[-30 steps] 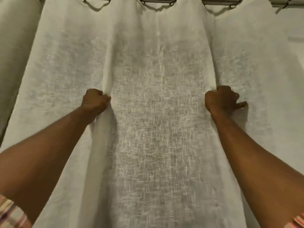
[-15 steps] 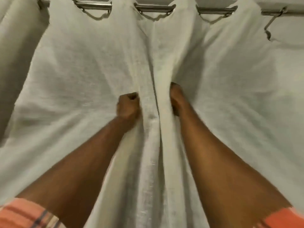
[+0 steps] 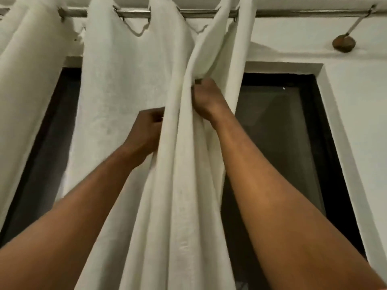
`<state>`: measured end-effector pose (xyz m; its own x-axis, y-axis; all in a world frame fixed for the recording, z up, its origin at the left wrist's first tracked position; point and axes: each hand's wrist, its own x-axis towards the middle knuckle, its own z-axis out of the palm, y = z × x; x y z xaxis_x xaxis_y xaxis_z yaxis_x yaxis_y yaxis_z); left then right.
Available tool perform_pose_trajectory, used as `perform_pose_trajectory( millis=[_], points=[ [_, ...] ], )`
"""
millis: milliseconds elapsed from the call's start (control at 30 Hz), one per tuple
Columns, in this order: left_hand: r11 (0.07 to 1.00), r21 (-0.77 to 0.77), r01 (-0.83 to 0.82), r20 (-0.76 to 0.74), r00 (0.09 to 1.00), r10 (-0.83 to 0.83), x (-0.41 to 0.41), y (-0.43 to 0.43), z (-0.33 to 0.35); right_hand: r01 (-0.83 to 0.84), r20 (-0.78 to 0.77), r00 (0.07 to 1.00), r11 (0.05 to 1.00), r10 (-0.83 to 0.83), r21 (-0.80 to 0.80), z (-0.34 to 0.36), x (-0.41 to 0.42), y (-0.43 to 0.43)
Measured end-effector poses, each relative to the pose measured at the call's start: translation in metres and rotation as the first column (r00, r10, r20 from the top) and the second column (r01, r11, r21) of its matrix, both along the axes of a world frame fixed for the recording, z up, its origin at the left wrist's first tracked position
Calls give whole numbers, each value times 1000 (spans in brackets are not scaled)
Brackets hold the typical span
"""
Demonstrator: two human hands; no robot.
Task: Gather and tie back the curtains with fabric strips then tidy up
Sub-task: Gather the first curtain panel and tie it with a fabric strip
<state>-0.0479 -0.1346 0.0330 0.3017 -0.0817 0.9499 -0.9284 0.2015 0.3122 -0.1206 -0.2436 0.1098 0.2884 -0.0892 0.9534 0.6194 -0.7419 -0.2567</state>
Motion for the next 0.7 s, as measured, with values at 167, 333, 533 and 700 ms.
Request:
perform_pose_trajectory(
  millis=[167,333,533,700],
  points=[
    [997,-10,-77,-22,997,76,9,0,-10,182,49,980,967,-193,176,-26,23,-24],
    [979,-6,-204,-76,976,203,16,-5,-10,232,29,969,942,-246,244,-38,25,-41],
    [921,-19,-389,-125,915,384,23,-5,-16,292,-70,956,896,-285,336,-48,19,-57],
    [898,-3,-441,-161,886,435,31,6,-19,346,-33,933,866,-359,360,-52,17,-71]
  ],
)
